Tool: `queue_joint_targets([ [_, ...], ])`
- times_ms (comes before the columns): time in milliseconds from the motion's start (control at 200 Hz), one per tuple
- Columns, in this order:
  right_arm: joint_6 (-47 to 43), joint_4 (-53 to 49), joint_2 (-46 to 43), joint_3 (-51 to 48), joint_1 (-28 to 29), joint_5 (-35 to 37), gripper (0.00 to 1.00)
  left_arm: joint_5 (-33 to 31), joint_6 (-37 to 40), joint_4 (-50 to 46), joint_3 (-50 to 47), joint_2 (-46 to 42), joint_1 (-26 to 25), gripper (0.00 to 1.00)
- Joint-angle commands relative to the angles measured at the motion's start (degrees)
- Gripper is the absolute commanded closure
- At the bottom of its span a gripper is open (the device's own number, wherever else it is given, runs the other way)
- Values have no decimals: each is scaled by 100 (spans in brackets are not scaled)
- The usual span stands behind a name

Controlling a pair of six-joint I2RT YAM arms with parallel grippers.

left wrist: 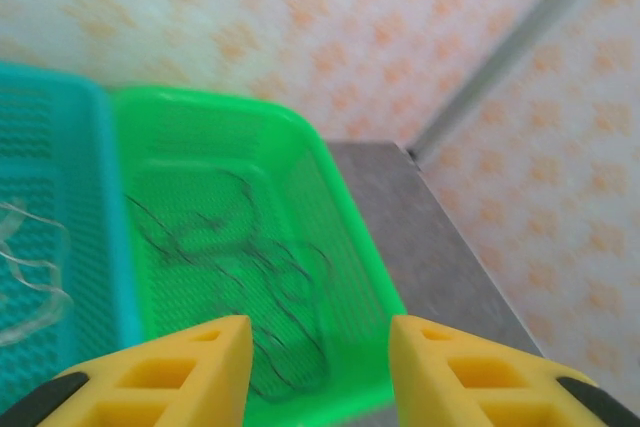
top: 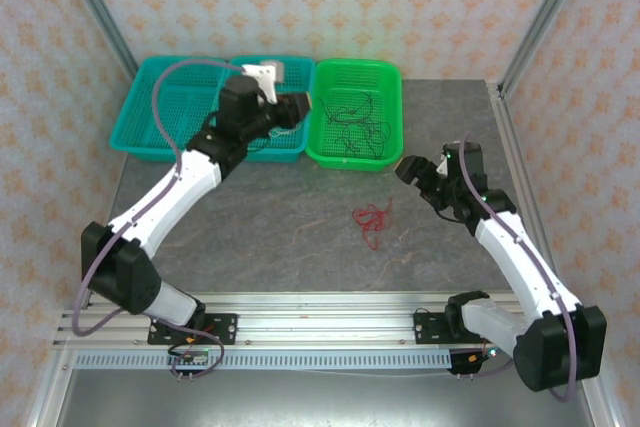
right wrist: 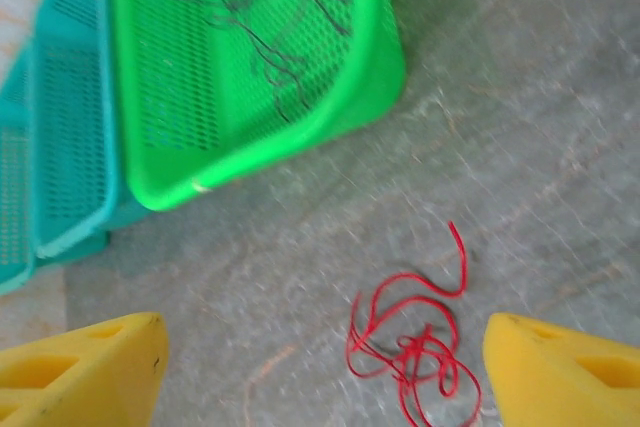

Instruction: Untangle the cables

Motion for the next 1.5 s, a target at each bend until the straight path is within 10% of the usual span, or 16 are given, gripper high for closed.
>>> queue_joint_targets([
  [0,-472,-972,397,434,27,-45,18,-443,340,-326,-509,-247,-466,59],
  [425,-226,-860,916,323,91,-77,18,-127,620,-578,-818,899,-2116,59],
  [861,-182,-889,848,49,91,-156,18,-111,1046,-1056,184,2819,-2125,59],
  [1496,-144,-787,779,-78,97,-294,17,-16,820,-892,-153,2720,-2019,100],
])
